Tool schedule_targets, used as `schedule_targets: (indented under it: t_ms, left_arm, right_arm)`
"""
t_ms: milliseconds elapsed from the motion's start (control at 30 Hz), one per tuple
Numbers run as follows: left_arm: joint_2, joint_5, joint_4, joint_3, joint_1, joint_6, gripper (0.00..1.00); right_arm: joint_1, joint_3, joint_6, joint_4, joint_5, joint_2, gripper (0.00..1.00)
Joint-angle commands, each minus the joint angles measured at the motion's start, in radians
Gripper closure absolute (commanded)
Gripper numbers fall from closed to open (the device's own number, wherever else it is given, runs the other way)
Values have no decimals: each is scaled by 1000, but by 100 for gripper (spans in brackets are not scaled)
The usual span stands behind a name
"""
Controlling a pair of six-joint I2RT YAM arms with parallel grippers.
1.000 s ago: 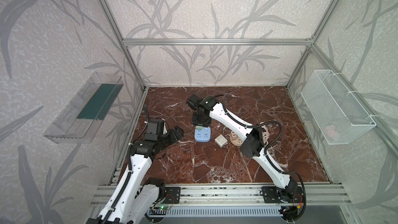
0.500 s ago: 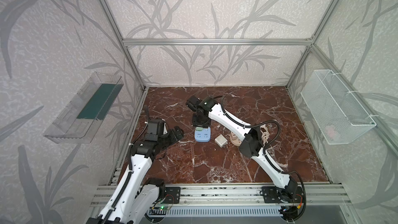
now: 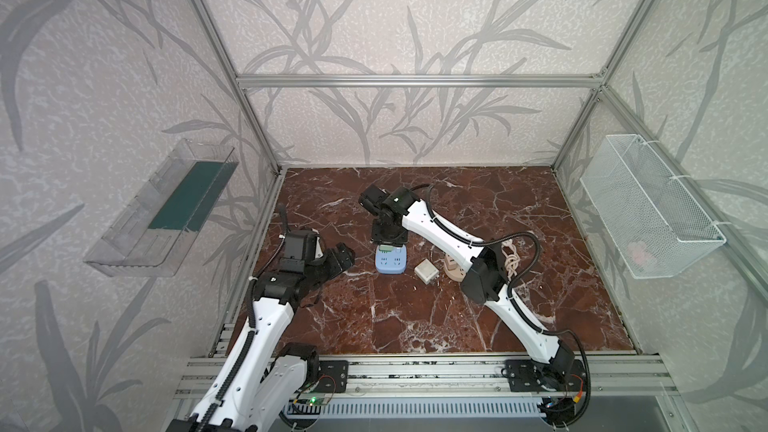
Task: Insert the plug
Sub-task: 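Align the green plug's prongs above a socket of the blue strip, then lower the green plug with the right gripper into the blue strip socket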
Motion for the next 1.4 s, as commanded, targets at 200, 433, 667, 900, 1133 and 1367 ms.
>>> schedule_targets:
  t_ms: [200,433,667,900,1133,1367]
  left_arm:
    - [3,12,18,-22,7,-5,1]
    - [4,11,22,-29,9,-5,1]
    - [5,16,30,-41,10,-5,1]
    - [5,20,34,-43,13,-4,1]
    - [6,23,39,-46,13,-3,1]
    - [11,27,41,-45,14,-5,1]
  right_arm:
    - [-10,-6,-14,-15,14,50,100]
    - [-11,-6,-17,-19,2,55,100]
    - [-6,-11,-21,-19,-9,55,100]
    - [-3,-11,-25,-10,-19,57,100]
    - [6,-6,-34,3,-33,59,100]
    - [7,-8,-37,1,-37,72,100]
